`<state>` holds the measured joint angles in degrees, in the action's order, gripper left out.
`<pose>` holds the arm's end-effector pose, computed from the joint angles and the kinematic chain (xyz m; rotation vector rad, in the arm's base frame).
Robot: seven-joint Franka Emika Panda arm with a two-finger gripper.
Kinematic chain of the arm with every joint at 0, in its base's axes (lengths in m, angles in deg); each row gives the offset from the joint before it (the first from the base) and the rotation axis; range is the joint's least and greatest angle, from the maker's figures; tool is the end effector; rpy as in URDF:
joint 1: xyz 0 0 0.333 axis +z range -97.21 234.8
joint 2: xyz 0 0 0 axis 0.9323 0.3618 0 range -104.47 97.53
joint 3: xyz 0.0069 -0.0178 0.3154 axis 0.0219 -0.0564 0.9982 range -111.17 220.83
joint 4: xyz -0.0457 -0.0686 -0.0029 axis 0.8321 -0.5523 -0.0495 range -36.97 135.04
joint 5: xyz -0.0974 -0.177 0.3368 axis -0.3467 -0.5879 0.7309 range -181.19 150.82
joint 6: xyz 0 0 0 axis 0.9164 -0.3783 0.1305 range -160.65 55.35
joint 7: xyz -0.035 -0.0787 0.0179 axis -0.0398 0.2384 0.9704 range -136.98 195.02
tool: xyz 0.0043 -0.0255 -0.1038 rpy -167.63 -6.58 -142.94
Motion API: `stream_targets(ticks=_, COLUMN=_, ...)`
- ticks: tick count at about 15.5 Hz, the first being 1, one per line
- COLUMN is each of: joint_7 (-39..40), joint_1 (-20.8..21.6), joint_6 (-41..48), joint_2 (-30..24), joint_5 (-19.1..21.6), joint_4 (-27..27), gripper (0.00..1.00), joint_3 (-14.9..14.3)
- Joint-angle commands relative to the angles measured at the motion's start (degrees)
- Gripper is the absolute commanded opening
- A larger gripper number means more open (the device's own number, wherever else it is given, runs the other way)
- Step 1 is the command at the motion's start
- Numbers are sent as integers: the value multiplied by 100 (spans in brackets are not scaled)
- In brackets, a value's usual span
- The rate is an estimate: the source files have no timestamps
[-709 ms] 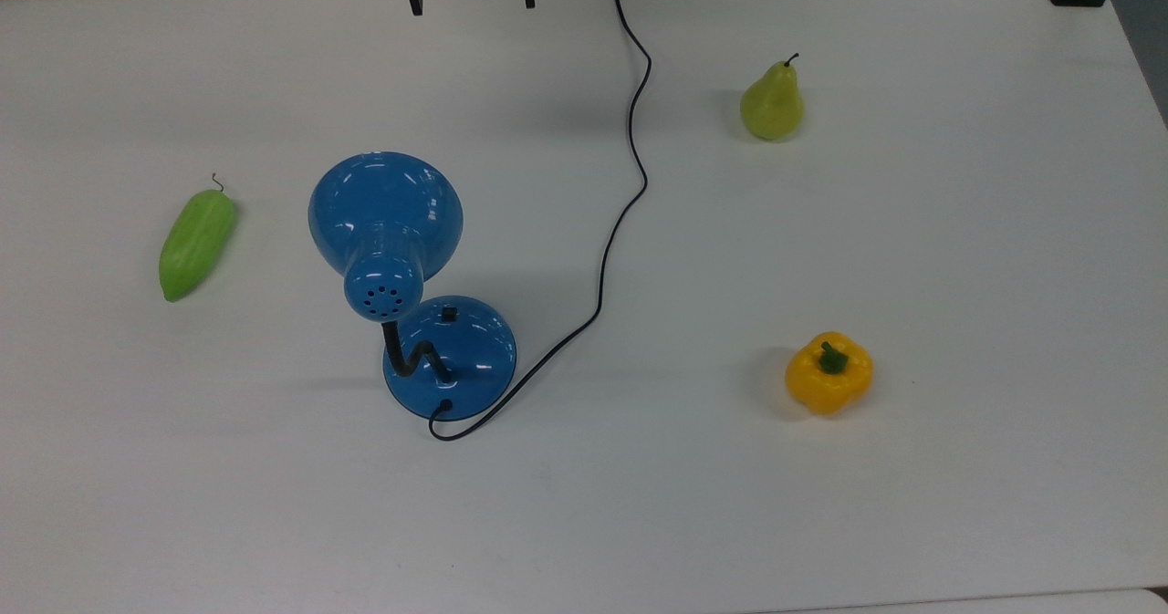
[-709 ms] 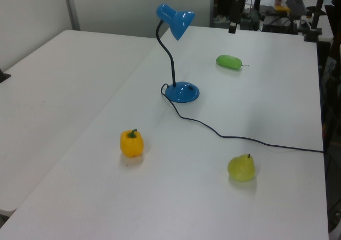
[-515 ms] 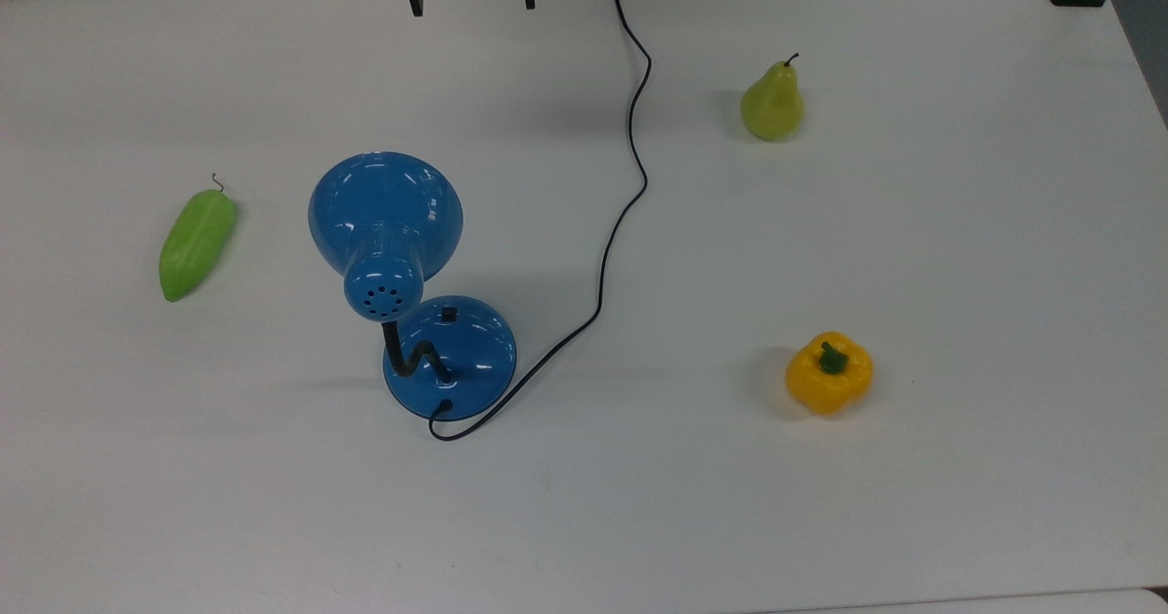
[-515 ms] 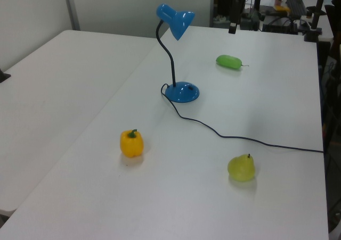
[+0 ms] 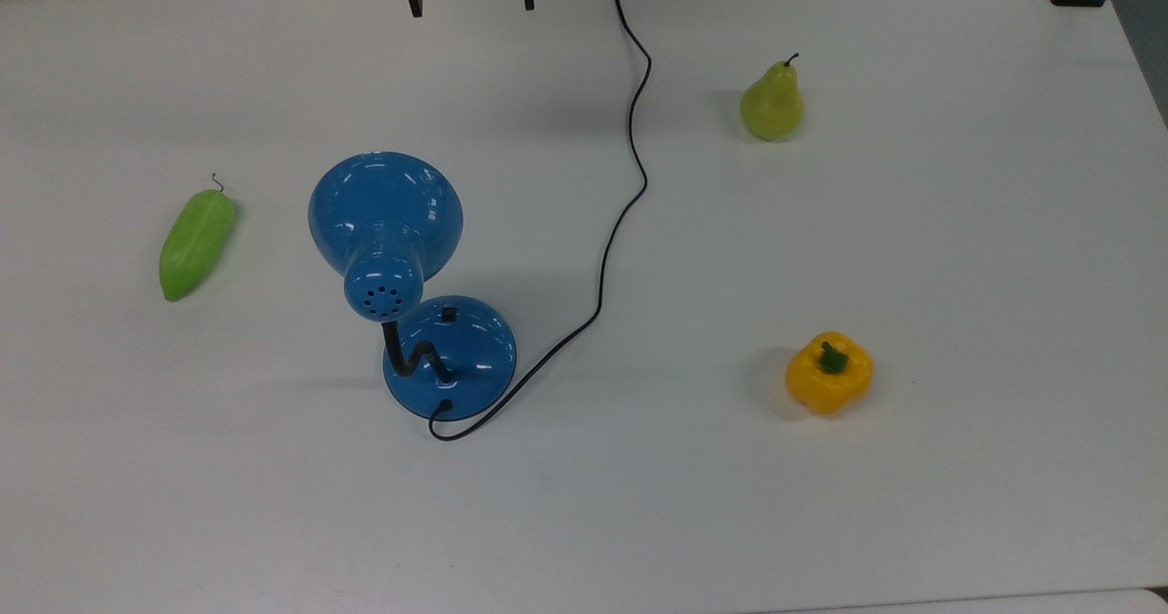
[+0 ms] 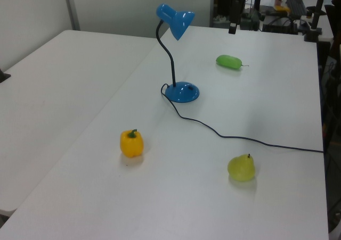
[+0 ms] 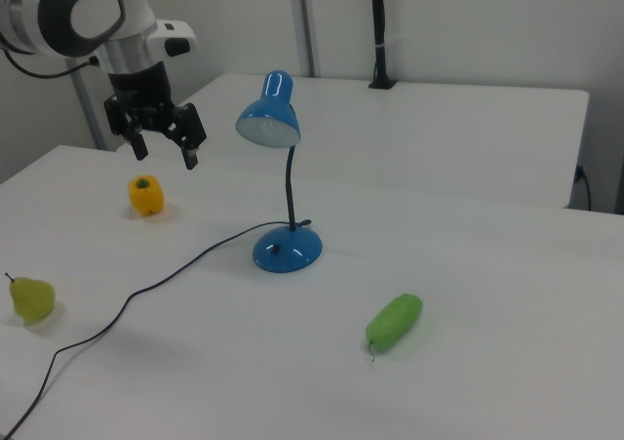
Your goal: Turn on desk lamp
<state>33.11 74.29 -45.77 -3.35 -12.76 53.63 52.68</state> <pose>0.5690 0.0372 0.6013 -3.0910 -0.1925 -0.1466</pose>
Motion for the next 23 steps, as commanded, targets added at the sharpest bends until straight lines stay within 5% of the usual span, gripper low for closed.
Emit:
stream_targets(ticks=1, joint_7=162, joint_1=48, joint_6=19, joint_2=-39, joint_5=4, joint_4=41, gripper=98, joint_3=-84)
stream_targets(ticks=9, joint_7=180, joint_1=57, joint_6=-34, joint_2=-39, joint_5=30, joint_4=50, gripper=23, joint_3=-75)
stream_targets(ticks=11, joint_7=337, joint_1=48, joint_6=-34, joint_2=-21, joint_5=48, joint_4=68, gripper=20, joint_3=-75)
stream_targets(ticks=13, joint_7=592, joint_1=39, joint_6=-34, joint_2=-30, joint_5=92, joint_4=155, gripper=0, joint_3=-75)
stream_targets(ticks=23, joint_7=593, joint_1=-14, joint_6=-34, joint_2=-4, joint_5=4, joint_4=629, gripper=0, joint_3=-75)
